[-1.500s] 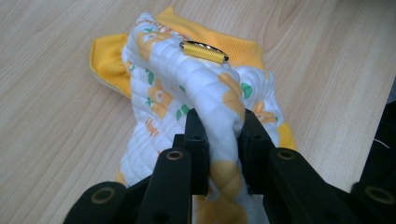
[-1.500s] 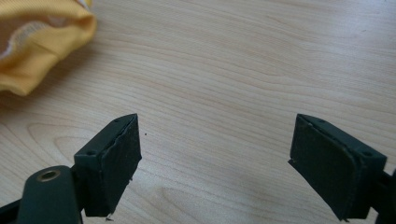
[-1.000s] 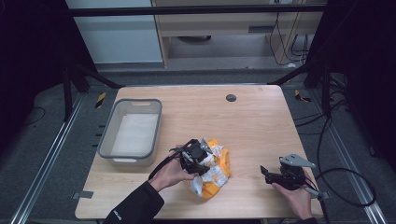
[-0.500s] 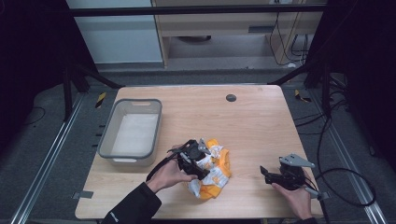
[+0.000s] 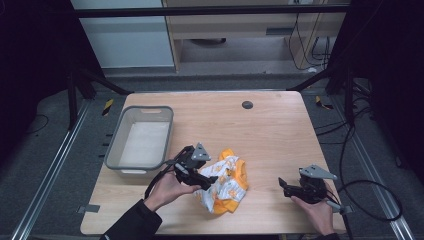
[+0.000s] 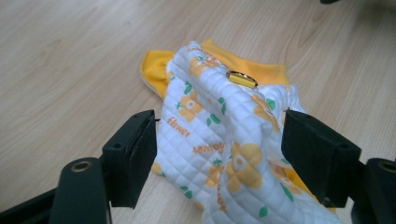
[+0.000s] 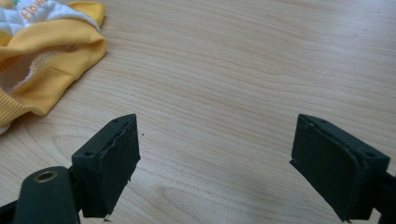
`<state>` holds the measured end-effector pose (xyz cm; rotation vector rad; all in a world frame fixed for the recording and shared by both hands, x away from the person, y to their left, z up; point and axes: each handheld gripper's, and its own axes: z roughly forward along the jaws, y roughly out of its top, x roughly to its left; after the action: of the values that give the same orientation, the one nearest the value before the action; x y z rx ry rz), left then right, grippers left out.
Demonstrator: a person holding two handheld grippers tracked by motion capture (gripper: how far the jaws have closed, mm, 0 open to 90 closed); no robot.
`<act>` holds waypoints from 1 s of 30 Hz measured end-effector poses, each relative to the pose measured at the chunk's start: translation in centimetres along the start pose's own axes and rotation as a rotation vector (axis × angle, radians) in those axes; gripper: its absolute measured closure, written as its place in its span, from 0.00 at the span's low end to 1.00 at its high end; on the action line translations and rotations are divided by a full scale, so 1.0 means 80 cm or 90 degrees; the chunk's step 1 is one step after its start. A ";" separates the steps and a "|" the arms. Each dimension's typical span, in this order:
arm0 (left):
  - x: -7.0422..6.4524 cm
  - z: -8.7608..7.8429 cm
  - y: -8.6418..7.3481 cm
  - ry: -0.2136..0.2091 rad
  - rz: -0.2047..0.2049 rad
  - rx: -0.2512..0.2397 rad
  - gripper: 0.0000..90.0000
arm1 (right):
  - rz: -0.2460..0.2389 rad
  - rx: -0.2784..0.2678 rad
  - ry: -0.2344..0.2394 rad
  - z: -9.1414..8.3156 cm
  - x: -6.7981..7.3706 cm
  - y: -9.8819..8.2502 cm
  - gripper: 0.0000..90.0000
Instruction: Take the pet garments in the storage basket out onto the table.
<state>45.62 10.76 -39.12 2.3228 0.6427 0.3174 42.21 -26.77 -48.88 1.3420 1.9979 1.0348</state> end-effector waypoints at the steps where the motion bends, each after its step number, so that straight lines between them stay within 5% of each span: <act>1: 0.001 -0.003 -0.002 0.003 -0.002 -0.007 0.31 | 0.000 0.000 0.000 0.000 0.000 0.000 0.17; 16: 0.016 -0.045 -0.069 0.082 -0.067 -0.116 0.37 | 0.000 0.002 -0.001 0.000 0.001 0.000 0.16; 24: 0.022 -0.054 -0.113 0.115 -0.110 -0.155 0.40 | 0.000 0.003 -0.002 0.001 0.001 -0.001 0.15; 30: 0.026 -0.057 -0.142 0.131 -0.132 -0.154 0.41 | -0.004 0.004 -0.004 0.002 0.001 -0.001 0.15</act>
<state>41.50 21.64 -43.48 1.9891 0.8873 0.5112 42.22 -26.64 -49.02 1.3399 2.0018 1.0207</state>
